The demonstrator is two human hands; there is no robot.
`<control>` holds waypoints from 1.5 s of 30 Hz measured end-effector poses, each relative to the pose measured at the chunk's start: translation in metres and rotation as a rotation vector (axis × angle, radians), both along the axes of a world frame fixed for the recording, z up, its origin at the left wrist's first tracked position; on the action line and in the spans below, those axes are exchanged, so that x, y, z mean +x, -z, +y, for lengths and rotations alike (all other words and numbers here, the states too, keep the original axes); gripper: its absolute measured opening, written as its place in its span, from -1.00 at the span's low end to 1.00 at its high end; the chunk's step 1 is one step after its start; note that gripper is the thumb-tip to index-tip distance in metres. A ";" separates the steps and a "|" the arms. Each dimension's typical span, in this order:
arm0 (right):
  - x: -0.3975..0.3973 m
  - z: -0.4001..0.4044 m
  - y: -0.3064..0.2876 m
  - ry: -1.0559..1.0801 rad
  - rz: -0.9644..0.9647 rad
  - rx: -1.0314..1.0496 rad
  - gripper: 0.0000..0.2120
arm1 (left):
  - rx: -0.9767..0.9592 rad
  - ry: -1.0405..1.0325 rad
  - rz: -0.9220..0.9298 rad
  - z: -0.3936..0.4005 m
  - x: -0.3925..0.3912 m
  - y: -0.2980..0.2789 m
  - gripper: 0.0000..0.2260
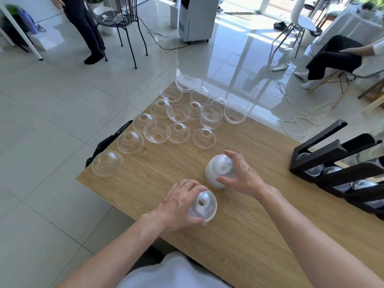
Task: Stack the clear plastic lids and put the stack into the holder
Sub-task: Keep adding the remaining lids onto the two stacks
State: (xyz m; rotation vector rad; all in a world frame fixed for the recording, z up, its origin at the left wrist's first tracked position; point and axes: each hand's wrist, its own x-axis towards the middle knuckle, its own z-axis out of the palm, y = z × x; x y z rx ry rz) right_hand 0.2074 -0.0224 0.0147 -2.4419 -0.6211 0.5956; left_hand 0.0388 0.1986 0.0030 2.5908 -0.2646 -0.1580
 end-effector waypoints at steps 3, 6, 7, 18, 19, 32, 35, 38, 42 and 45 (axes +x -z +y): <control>-0.001 0.001 0.000 -0.003 0.007 -0.019 -0.03 | 0.003 -0.002 0.012 0.000 -0.001 -0.002 -0.14; 0.000 0.003 -0.002 -0.015 0.016 -0.027 0.08 | -0.013 -0.009 0.013 0.000 -0.002 -0.006 -0.11; 0.000 0.004 -0.004 -0.016 0.007 -0.028 0.10 | -0.019 -0.012 0.011 0.001 -0.003 -0.008 -0.10; -0.005 0.069 -0.041 -0.251 -0.323 -0.027 -0.52 | -0.143 -0.250 0.057 0.067 -0.017 -0.018 -0.40; -0.007 0.081 -0.042 -0.269 -0.327 -0.029 -0.57 | -0.138 -0.276 0.043 0.075 -0.019 -0.017 -0.43; -0.027 0.224 -0.019 -0.453 -0.280 -0.072 -0.72 | -0.020 -0.576 -0.169 0.200 -0.049 -0.014 -0.70; -0.027 0.244 -0.016 -0.458 -0.267 -0.088 -0.71 | -0.001 -0.601 -0.156 0.219 -0.048 -0.011 -0.66; -0.025 0.259 -0.013 -0.458 -0.260 -0.103 -0.71 | 0.011 -0.592 -0.130 0.233 -0.046 -0.006 -0.62; -0.024 0.266 -0.010 -0.429 -0.259 -0.111 -0.74 | 0.013 -0.570 -0.141 0.240 -0.044 -0.001 -0.65; -0.022 0.257 -0.010 -0.390 -0.269 -0.119 -0.79 | -0.041 -0.540 -0.213 0.237 -0.041 0.000 -0.85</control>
